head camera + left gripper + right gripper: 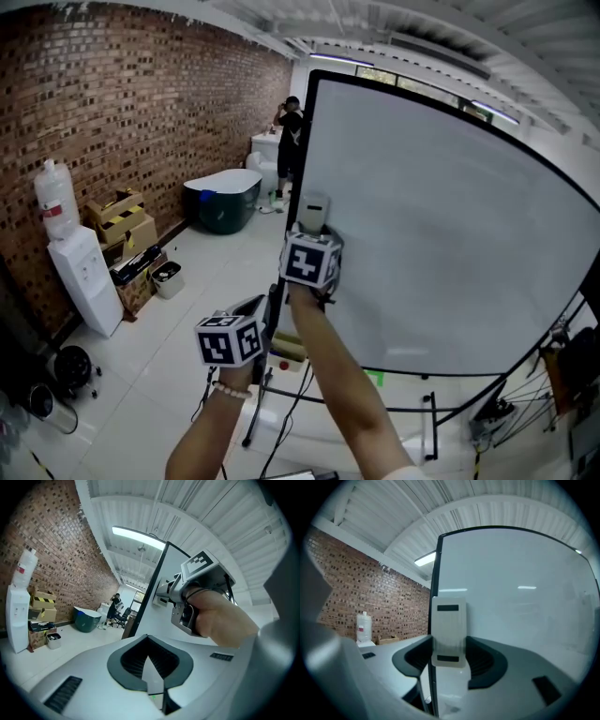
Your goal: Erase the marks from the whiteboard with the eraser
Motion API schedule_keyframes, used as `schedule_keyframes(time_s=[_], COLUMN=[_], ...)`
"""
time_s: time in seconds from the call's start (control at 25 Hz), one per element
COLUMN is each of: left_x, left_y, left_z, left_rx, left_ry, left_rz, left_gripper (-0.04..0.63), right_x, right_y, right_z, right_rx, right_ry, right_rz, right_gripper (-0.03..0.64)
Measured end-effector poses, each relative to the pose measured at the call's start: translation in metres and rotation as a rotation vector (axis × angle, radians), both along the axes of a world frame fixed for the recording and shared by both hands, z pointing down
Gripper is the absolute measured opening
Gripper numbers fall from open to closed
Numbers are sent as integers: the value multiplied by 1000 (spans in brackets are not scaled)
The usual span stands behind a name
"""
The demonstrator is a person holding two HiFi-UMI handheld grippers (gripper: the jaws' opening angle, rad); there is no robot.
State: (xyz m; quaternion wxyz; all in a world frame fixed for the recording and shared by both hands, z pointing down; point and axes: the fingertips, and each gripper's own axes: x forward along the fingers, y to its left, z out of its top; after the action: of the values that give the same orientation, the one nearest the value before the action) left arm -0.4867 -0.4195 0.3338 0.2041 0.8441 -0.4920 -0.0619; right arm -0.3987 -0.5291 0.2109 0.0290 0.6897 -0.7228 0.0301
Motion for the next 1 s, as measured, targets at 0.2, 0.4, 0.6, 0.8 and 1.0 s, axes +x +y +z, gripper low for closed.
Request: schedule_keyframes(time_s=[0.2, 0.4, 0.6, 0.8, 1.0], left_x=[-20, -26, -36, -38, -37], left_y=[-3, 0, -4, -2, 4], left_z=[6, 20, 41, 58, 67], left_rx=[-5, -20, -55, -81, -90], left_ry=[12, 14, 2, -2, -9], left_rz=[-15, -16, -32, -28, -28], left_gripper=[-9, -9, -9, -9, -9], right_x=[-15, -18, -16, -23, -19], right_y=[-3, -3, -4, -6, -4], right_z=[8, 34, 82, 112, 119], right_rx=[12, 13, -28, -46, -29], right_ry=[29, -5, 7, 33, 66], right_rz=[27, 40, 52, 52, 65], right_gripper=[249, 249, 249, 249, 249])
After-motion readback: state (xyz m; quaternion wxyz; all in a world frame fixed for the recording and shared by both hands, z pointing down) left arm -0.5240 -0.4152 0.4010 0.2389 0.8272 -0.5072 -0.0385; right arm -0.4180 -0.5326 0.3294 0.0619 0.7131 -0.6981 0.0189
